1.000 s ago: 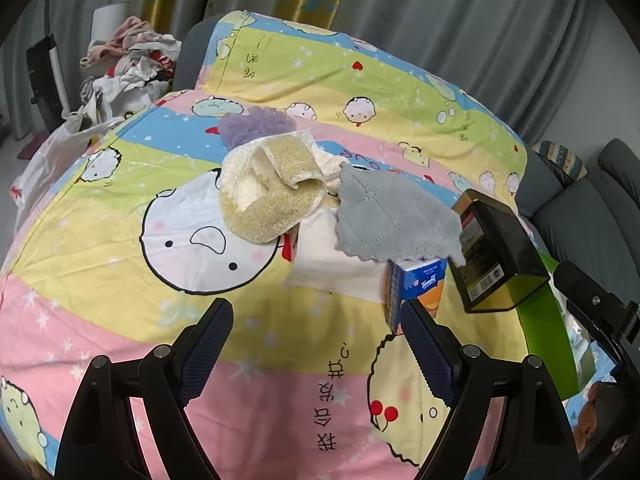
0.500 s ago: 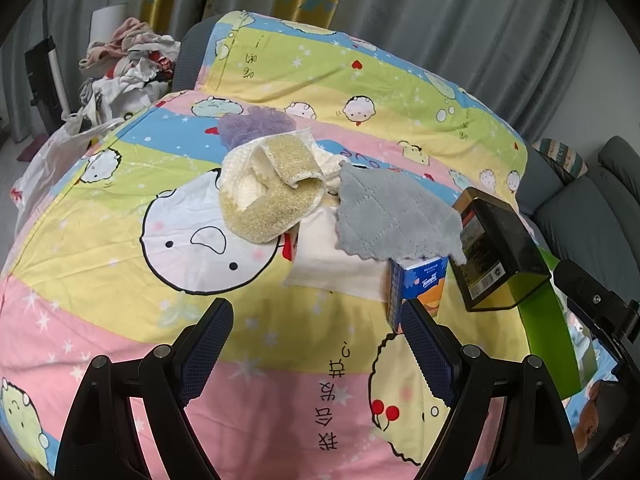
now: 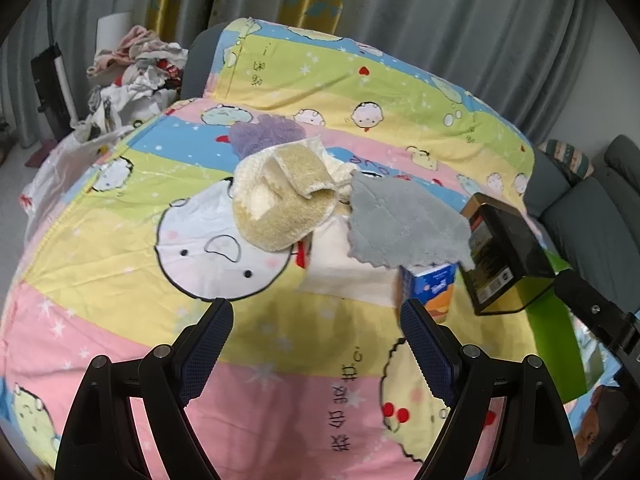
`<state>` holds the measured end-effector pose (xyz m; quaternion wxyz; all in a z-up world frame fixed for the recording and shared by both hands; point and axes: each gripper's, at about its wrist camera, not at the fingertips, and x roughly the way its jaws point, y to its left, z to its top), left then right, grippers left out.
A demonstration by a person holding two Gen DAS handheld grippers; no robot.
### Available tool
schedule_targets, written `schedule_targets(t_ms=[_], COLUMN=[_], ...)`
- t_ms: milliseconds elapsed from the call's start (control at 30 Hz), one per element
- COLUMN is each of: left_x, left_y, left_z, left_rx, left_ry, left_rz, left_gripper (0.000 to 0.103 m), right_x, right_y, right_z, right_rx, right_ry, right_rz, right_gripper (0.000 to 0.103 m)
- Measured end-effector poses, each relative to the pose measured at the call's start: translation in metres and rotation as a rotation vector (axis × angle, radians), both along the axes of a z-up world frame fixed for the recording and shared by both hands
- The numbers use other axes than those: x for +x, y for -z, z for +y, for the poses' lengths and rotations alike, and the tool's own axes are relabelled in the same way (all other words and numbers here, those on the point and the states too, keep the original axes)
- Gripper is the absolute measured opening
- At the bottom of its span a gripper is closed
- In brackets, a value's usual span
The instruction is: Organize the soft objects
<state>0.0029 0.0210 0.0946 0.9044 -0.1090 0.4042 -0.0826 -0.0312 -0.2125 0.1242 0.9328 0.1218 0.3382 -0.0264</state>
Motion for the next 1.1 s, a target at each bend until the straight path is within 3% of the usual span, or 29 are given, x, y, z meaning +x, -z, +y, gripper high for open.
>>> schedule_targets(t_ms=[333, 700, 1000, 1033, 1067, 1100], left_x=[0.007, 0.014, 0.02, 0.02, 0.021, 0.021], left_y=[-0.004, -0.002, 0.0, 0.001, 0.001, 0.001], left_z=[0.031, 0.057, 0.063, 0.062, 0.062, 0.062], left_rx=[0.023, -0.012, -0.051, -0.053, -0.053, -0.053], left_ry=[-0.063, -0.105, -0.093, -0.09, -0.086, -0.081], left_rz=[0.04, 0.085, 0.108, 0.11, 0.11, 0.111], left_gripper=[0.086, 0.086, 0.086, 0.086, 0.086, 0.086], right_x=[0.009, 0.092, 0.171, 0.176, 0.179, 0.181], right_y=[-0.006, 0.019, 0.036, 0.041, 0.044, 0.049], right_z=[0.017, 0.059, 0.079, 0.078, 0.076, 0.074], right_rx=[0.079, 0.047, -0.12, -0.113, -0.107, -0.106], right_ry=[-0.118, -0.142, -0.121, -0.12, -0.122, -0.122], right_rz=[0.014, 0.196, 0.305, 0.316, 0.327, 0.345], right_gripper=[0.095, 0.088, 0.088, 0.07, 0.034, 0.019])
